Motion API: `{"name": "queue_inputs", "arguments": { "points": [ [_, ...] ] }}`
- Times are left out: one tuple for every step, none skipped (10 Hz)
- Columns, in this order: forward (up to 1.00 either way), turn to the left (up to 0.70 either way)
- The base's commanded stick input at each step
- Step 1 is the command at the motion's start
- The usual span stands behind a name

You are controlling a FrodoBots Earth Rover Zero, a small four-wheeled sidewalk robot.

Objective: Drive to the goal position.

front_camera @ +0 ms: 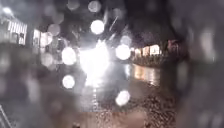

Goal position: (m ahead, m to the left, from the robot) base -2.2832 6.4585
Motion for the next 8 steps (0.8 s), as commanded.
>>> {"name": "queue_inputs", "arguments": {
  "points": [
    [0.70, 0.00],
    [0.70, 0.02],
    [0.70, 0.18],
    [0.70, 0.35],
    [0.70, 0.25],
    [0.70, 0.00],
    [0.70, 0.00],
    [0.70, 0.00]
  ]
}}
